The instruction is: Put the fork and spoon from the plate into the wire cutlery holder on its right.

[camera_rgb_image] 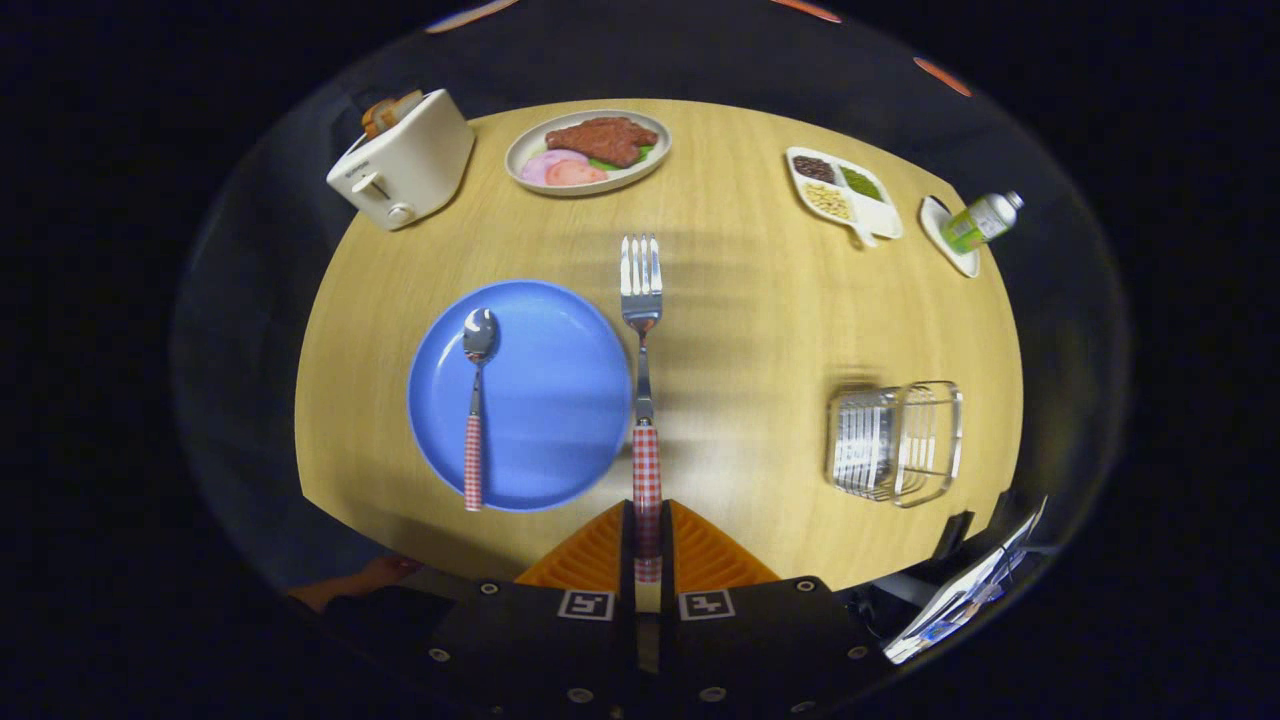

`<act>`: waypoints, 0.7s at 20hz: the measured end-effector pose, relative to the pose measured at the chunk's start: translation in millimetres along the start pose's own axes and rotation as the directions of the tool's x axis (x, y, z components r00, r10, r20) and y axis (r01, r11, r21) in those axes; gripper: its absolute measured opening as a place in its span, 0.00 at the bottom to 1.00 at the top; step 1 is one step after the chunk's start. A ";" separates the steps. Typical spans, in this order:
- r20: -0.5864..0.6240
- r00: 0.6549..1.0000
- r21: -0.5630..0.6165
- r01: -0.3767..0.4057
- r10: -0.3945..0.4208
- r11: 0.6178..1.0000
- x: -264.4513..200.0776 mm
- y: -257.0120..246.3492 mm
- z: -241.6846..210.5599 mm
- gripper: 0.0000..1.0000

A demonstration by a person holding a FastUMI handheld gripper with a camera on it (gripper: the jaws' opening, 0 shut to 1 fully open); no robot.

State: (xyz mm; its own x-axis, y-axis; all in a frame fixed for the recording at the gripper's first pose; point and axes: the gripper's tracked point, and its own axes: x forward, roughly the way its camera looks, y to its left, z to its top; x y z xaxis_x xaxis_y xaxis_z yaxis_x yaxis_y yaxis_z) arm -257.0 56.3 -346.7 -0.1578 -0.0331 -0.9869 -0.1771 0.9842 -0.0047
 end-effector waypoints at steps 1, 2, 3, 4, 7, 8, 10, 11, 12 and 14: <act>-0.006 1.000 0.015 0.011 -0.011 1.000 -6.9 -21.6 -4.6 0.09; -0.009 1.000 0.033 0.025 -0.024 0.999 -12.9 -43.4 -9.6 0.09; -0.020 0.999 0.043 0.044 -0.044 0.998 -14.7 -66.2 -16.3 0.09; -0.036 0.997 0.054 0.069 -0.067 0.996 -17.6 -89.6 -24.0 0.09; -0.086 0.992 0.052 0.098 -0.093 0.994 -23.0 -135.4 -43.8 0.09; -0.105 0.990 0.043 0.094 -0.089 0.995 -24.3 -144.5 -51.0 0.09; -0.151 0.986 0.011 0.075 -0.073 0.997 -25.9 -158.5 -63.0 0.09; -0.175 0.983 -0.007 0.061 -0.062 0.998 -25.6 -163.4 -67.6 0.09; -0.195 0.979 -0.027 0.050 -0.054 0.998 -25.9 -166.3 -71.0 0.09; -0.226 0.973 -0.056 0.027 -0.039 0.998 -23.3 -171.7 -73.0 0.10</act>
State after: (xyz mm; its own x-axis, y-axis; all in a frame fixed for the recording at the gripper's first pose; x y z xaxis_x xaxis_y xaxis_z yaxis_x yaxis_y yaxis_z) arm -293.8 -124.7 -311.2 -0.3666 -0.1097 -0.9239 -0.2353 0.9717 -0.0220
